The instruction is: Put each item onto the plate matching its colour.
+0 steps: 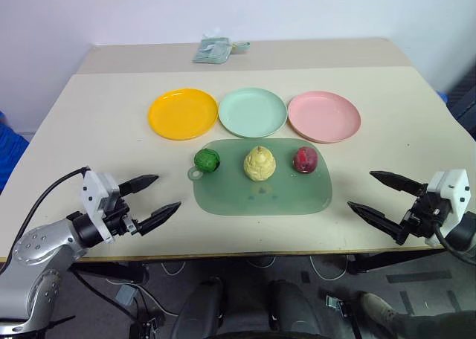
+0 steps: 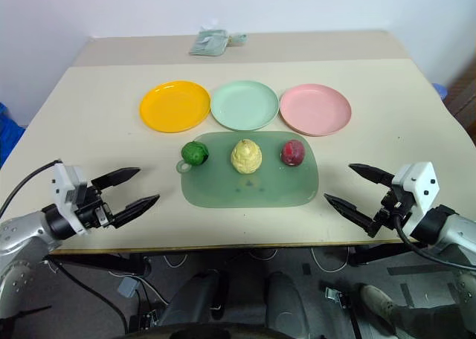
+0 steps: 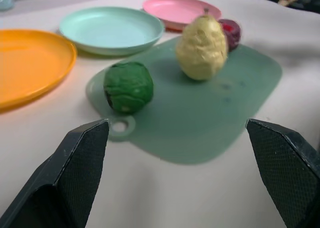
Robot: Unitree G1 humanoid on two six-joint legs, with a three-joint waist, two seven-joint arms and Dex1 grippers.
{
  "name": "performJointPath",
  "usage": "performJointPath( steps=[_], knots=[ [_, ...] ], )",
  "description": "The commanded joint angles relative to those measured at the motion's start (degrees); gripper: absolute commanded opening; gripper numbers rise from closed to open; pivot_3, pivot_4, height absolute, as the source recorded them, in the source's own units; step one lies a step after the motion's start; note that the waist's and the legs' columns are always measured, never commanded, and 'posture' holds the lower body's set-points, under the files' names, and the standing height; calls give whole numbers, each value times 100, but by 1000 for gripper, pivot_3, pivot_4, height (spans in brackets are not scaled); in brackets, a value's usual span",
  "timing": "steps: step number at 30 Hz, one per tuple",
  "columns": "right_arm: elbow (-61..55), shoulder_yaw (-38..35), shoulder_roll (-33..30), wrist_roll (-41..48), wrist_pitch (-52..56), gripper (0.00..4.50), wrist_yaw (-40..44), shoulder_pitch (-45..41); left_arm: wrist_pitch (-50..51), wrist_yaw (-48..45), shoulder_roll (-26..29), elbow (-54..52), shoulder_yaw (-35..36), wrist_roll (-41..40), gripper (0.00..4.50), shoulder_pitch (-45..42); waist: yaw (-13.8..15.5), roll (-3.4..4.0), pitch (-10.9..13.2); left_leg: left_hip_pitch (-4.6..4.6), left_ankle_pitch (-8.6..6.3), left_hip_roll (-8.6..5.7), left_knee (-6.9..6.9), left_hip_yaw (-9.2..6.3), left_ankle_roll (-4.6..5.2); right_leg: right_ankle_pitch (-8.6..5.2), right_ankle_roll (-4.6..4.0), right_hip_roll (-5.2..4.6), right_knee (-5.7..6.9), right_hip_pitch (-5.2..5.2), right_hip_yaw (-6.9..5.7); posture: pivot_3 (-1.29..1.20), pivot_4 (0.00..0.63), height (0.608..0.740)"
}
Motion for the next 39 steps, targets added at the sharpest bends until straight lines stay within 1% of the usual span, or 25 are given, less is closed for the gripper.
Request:
performJointPath(
  steps=[1,3,9,11,14,19,24,32,36,39],
  knots=[
    [-229,-3,26,172,-141,4437,85,-181,805,636,73,-434,-3,-418,4500,-317,-3,0,0,0,0,0,1,0,0,0,1,1,1,0,0,0,150,740],
    [-376,197,35,288,-130,4437,68,-497,1253,1093,-10,-485,-132,-551,4500,-730,2,-1,1,0,0,-1,3,0,0,1,2,1,2,1,-1,0,150,740],
    [-380,1006,54,240,-80,4437,25,-1530,1759,2171,-563,-442,-793,-247,4500,-1815,7,-4,2,2,1,-3,11,0,0,13,23,6,14,1,-3,0,150,740],
    [-326,1149,34,210,-78,4437,61,-1684,1925,2353,-642,-424,-954,-164,4500,-1990,7,-6,3,0,1,-6,10,-2,0,15,26,5,15,-2,-5,0,150,740],
    [-154,1369,-39,100,-37,4437,76,-1959,2209,2749,-846,-125,-1261,71,4500,-2346,4,-6,3,1,1,-7,3,-2,0,15,27,5,15,-4,-4,0,150,740],
    [-216,1450,-94,135,47,4437,157,-2015,2262,3184,-1282,360,-1496,463,4500,-2800,5,-10,4,0,2,-9,7,-3,-2,15,27,6,18,-3,-5,0,150,740],
    [-313,1588,54,178,62,4437,98,-2190,2336,3294,-1471,559,-1658,702,4500,-2959,-8,-10,5,0,2,-10,4,-3,-3,16,28,7,20,-7,-4,0,150,740],
    [-411,1780,175,146,71,4437,-49,-2345,2465,3242,-1526,1108,-1896,1034,4500,-3264,15,-10,4,0,3,-13,6,-4,-4,16,28,6,21,-6,-5,0,150,740],
    [-452,1757,209,184,105,4437,-149,-2373,2436,3244,-1737,1355,-2057,1207,4500,-3463,9,-10,5,0,3,-13,7,-4,-4,16,29,6,22,-6,-5,0,150,740],
    [-497,1744,208,174,108,4500,-197,-2331,2464,3210,-1858,1430,-2127,1286,3608,-3526,3,-10,5,-1,3,-13,6,-4,-4,16,29,7,22,-8,-6,0,150,740]
  ],
)
